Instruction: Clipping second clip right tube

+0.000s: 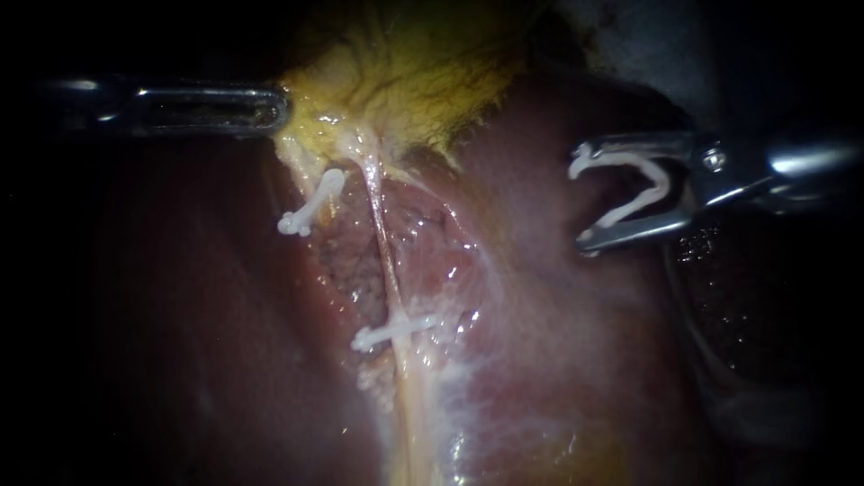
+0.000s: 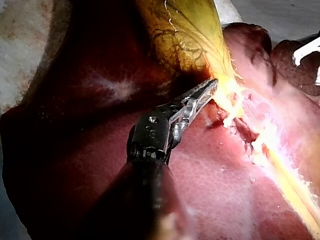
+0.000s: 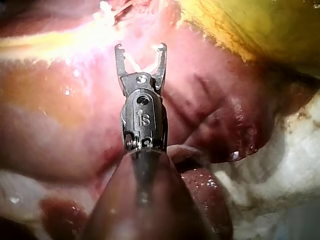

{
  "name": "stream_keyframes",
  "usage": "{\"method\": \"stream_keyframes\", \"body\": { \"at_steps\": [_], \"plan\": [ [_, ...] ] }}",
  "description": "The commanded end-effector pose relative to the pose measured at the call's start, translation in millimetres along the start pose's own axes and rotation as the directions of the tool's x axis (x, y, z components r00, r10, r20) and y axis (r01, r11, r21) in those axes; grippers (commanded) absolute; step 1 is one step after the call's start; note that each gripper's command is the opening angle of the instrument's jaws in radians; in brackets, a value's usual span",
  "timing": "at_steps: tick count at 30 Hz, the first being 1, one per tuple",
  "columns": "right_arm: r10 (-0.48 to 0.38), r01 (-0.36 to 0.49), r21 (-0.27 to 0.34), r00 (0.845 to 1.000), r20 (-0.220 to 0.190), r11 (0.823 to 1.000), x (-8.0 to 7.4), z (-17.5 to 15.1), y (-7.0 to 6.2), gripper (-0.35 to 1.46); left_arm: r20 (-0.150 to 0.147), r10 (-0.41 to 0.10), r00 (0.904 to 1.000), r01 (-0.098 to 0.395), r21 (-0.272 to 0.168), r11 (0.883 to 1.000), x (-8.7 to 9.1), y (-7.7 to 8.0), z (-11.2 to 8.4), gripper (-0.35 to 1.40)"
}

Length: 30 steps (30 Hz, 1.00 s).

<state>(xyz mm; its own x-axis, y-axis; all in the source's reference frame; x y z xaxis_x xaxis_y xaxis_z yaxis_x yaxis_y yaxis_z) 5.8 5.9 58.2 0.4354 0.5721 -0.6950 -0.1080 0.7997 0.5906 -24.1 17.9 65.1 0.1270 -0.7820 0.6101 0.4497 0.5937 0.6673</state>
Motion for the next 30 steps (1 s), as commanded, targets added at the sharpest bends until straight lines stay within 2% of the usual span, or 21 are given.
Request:
{"method": "stream_keyframes", "body": {
  "at_steps": [1,7,12,17,30],
  "plan": [
    [0.017,-0.017,0.011,1.000,-0.005,1.000,-0.1,0.7,-0.2,0.57,0.000,0.000,1.0000,0.000,-0.001,1.000,0.0,0.0,0.0,-0.35],
    [0.137,-0.134,0.101,0.990,-0.025,0.986,-0.8,4.1,-0.9,0.54,0.000,0.000,1.0000,0.000,-0.001,1.000,0.0,-0.1,0.0,-0.35],
    [0.193,-0.189,0.124,0.981,-0.017,0.974,-1.0,6.2,-1.0,0.54,0.000,0.000,1.0000,0.000,-0.001,1.000,0.0,-0.1,0.0,-0.35],
    [0.232,-0.229,0.134,0.973,-0.006,0.964,-2.0,8.6,-1.1,0.54,0.001,0.000,1.0000,0.000,-0.002,1.000,0.0,-0.3,0.0,-0.35],
    [0.284,-0.283,0.161,0.959,0.016,0.946,-4.6,13.5,0.1,0.54,0.001,0.000,1.0000,0.000,-0.004,1.000,0.1,-0.4,0.1,-0.35]
  ]
}}
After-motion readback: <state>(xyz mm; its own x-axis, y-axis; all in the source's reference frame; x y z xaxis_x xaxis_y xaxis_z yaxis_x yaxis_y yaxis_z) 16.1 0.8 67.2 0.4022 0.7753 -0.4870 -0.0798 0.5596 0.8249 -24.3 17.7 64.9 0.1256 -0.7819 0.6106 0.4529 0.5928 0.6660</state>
